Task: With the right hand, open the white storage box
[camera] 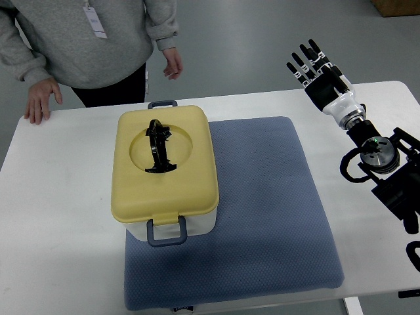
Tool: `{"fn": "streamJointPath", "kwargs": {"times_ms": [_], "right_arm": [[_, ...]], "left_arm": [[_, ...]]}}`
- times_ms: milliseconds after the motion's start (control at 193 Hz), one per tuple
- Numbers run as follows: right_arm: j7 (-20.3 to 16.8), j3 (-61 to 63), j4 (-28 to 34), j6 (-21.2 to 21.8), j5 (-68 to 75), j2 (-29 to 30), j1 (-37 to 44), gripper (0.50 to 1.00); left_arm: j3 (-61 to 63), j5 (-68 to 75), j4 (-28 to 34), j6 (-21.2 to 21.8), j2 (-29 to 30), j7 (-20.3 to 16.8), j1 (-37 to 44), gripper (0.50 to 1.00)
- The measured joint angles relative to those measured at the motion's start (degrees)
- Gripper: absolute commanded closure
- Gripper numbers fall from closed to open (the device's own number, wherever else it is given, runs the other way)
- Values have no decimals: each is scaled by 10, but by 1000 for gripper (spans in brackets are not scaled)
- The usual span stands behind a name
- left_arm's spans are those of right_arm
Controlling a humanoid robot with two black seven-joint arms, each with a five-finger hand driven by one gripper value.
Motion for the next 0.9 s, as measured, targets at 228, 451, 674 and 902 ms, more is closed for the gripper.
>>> {"fn": "streamJointPath", "kwargs": {"times_ms": [228, 451, 674, 902], "right_arm": [[-1, 0, 0, 0, -1, -1, 2, 574], [-18, -20, 4, 0, -105, -23, 28, 574], [-64, -136, 16, 16, -366, -81, 144, 574], [-68, -349, 109, 54, -640, -144, 358, 574]], "left_arm": [[0, 0, 0, 0, 0, 0, 0, 500], [0, 0, 0, 0, 0, -1, 0, 500], [2, 0, -1, -3, 0, -1, 0, 500], [2, 0, -14, -5, 0, -1, -2, 500]]}}
